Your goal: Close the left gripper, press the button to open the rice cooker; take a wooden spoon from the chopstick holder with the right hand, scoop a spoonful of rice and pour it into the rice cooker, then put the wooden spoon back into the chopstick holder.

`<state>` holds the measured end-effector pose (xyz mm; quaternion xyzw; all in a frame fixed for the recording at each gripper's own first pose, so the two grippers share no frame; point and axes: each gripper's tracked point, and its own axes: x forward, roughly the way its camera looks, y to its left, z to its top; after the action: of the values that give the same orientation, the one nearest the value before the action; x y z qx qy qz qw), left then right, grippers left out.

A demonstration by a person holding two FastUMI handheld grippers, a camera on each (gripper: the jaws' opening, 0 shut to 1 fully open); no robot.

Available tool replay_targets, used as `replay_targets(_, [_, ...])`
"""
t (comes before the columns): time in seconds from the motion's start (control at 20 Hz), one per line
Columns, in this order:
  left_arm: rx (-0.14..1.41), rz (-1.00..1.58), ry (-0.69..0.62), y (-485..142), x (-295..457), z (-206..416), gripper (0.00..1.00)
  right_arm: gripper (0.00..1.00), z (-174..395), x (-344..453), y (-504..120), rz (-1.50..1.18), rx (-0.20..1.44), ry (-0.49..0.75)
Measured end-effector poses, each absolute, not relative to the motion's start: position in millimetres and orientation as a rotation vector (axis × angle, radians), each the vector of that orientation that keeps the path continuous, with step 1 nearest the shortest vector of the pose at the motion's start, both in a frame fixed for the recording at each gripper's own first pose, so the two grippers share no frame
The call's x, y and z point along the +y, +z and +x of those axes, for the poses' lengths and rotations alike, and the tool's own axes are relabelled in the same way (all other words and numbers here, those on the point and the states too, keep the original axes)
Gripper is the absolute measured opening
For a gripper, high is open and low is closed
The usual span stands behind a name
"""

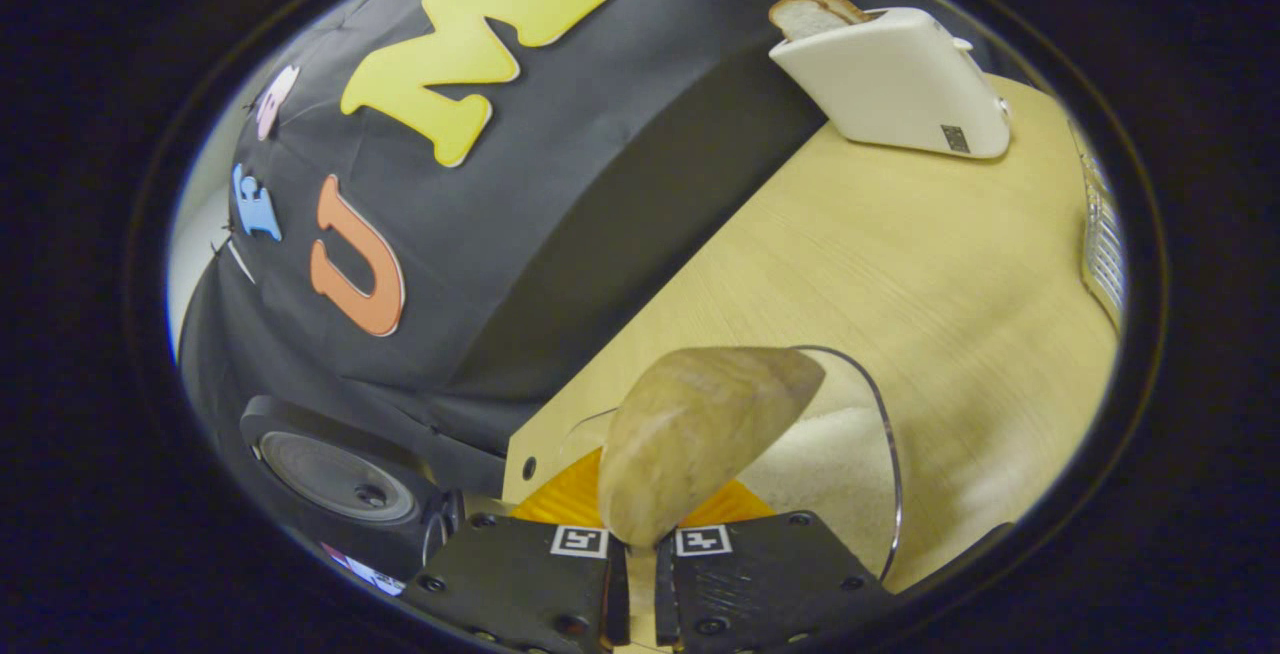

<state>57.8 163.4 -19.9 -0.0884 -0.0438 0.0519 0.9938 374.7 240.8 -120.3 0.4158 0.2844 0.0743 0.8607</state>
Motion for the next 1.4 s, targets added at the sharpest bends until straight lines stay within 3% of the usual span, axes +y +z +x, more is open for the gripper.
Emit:
replay_targets(0.9, [-0.064,-0.183,0.191,-27,204,48,1.0,0.1,360,232,-8,0.954,0.463,0.202])
replay_targets(1.4, [-0.049,-0.182,0.215,-31,218,45,0.98,0.1,349,282,39,0.943,0.471,0.277])
